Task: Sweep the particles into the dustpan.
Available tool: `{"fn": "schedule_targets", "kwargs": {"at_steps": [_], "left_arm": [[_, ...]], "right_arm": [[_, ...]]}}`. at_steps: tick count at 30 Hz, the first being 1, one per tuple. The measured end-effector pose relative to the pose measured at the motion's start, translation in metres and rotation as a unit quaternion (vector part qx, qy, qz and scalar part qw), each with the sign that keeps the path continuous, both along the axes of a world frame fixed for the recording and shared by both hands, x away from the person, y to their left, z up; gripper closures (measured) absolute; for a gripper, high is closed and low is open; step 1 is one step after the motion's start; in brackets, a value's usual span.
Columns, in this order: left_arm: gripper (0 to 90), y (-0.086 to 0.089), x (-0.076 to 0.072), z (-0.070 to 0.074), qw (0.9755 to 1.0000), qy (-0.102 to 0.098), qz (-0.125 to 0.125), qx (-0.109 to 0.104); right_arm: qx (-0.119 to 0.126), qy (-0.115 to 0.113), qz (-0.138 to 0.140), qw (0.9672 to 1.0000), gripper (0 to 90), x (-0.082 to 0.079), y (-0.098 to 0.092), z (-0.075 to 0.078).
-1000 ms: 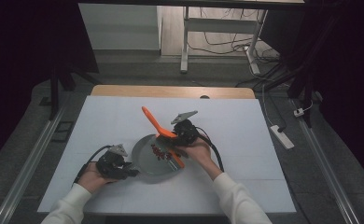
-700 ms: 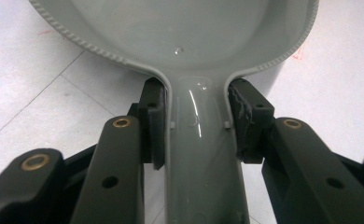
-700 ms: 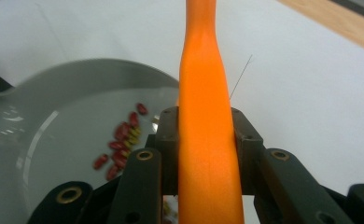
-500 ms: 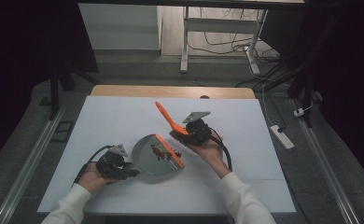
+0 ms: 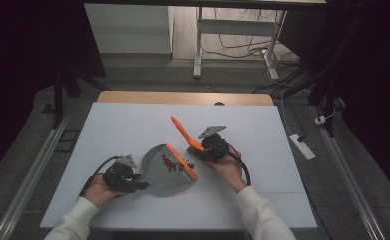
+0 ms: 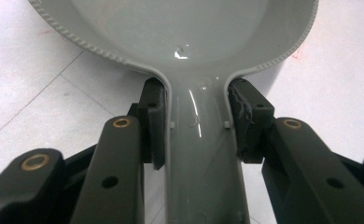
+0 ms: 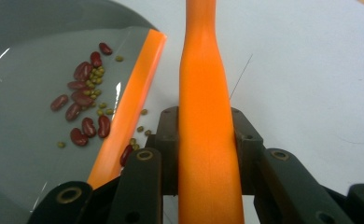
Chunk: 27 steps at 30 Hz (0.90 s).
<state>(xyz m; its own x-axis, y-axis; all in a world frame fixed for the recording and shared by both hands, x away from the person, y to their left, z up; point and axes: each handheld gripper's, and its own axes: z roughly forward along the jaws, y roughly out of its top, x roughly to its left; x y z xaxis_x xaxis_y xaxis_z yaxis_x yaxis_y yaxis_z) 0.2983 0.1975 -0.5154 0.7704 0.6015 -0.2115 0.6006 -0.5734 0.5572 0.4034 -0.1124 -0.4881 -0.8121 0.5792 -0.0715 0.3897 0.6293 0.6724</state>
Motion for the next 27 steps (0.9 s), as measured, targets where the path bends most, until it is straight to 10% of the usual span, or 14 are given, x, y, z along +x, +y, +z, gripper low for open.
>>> {"fn": "schedule_targets", "kwargs": {"at_steps": [7,15,27], "left_arm": [[61.9,0.000,0.000,0.000,1.0000,0.000,0.000,0.000],[61.9,0.000,0.000,0.000,1.0000,0.001,-0.001,0.001],[61.9,-0.001,0.000,-0.001,1.0000,0.000,-0.002,0.003]], "right_arm": [[0.008,0.009,0.013,0.9998,70.6,-0.007,0.010,-0.001],[0.076,0.057,0.054,0.9941,70.6,-0.014,0.021,0.004],[0.067,0.002,0.031,0.9973,70.6,-0.015,0.011,0.021]]}}
